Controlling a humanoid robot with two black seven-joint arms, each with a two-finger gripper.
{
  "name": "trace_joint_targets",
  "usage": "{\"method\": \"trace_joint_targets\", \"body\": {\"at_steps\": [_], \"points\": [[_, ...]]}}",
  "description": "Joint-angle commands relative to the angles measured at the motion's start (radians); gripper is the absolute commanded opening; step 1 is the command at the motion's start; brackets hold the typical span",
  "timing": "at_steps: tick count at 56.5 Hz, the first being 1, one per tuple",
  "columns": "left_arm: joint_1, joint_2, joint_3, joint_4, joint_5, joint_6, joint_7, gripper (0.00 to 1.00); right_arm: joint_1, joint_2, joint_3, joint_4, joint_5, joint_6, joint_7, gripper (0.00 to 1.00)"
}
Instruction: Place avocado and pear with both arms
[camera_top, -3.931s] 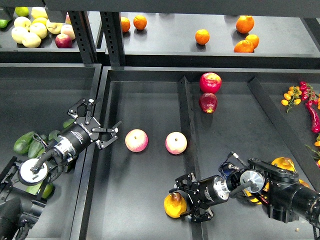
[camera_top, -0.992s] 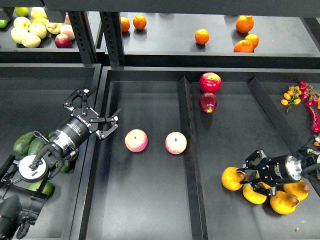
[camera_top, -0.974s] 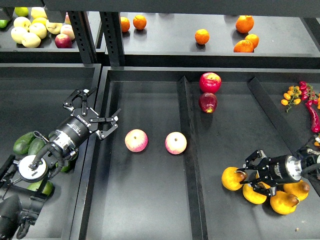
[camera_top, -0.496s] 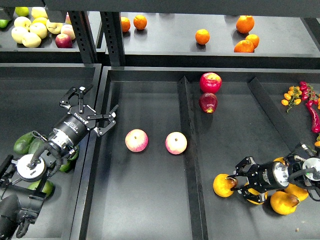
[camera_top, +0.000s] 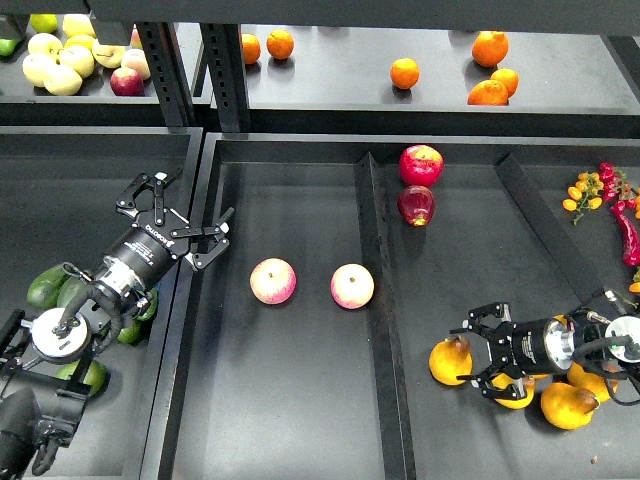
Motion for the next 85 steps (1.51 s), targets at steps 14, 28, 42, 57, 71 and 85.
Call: {"method": "trace_joint_targets", "body": {"at_steps": [14,28,42,57,71,85], "points": [[0.000,0.000,-0.012,0.000,-0.016,-0.001,-0.034,0.99,-0.018,0.006,0.323,-0.018,0.005,0.000,0.000,0.99],[-0.003,0.000,-0.014,-0.005,-0.047,-0.001,-0.066,0.99,-0.064,0.095,0.637,-0.029,0.002,0.000,0.052,0.99],[-0.013,0.000,-0.014,0.006,-0.051,-0.001,-0.078,0.99,-0.075,0.208,0.752,-0.153,-0.002,0.000,0.280,0.99],[-0.031,0.000,-0.012,0.015,-0.051,-0.001,-0.082,0.99,-0.062,0.376,0.999,-0.295,-0.083,0.000,0.326,0.99],[-0.042,0.000,-0.012,0.024,-0.051,0.001,-0.091,0.99,-0.068,0.386,1.114,-0.354,-0.239,0.000,0.351,0.99],[-0.045,0.000,-0.002,0.023,-0.053,-0.001,-0.114,0.99,-0.070,0.386,1.171,-0.378,-0.313,0.000,0.349,0.99]]}}
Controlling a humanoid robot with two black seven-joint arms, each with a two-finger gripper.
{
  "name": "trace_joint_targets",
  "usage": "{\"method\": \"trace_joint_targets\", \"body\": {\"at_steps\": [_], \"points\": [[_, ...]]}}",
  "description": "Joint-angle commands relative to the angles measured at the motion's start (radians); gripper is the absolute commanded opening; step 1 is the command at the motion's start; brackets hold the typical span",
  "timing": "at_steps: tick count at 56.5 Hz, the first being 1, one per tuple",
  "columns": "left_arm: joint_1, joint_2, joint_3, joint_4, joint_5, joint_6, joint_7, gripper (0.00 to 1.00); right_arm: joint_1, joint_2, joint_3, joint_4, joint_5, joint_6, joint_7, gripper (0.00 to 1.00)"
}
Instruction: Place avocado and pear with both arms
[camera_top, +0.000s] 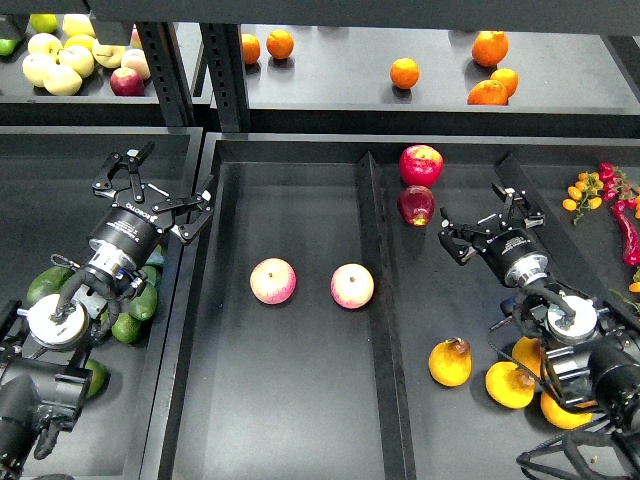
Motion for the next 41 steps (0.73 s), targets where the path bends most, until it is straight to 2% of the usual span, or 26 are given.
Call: {"method": "trace_joint_targets", "body": {"at_steps": [1,22,41], "points": [[-0.005,0.000,0.010,-0.001,-0.001,0.000,-0.020,0.99,0.003,0.000,0.009,-0.003,-0.014,0.000,0.000,0.99],[-0.008,0.000,0.026,-0.001,-0.045,0.000,-0.023,0.99,0.006,0.000,0.110,0.000,-0.014,0.000,-0.003,0.99],[-0.008,0.000,0.027,-0.001,-0.047,0.000,-0.023,0.99,0.008,0.000,0.113,0.006,-0.014,0.000,-0.006,0.99]]}}
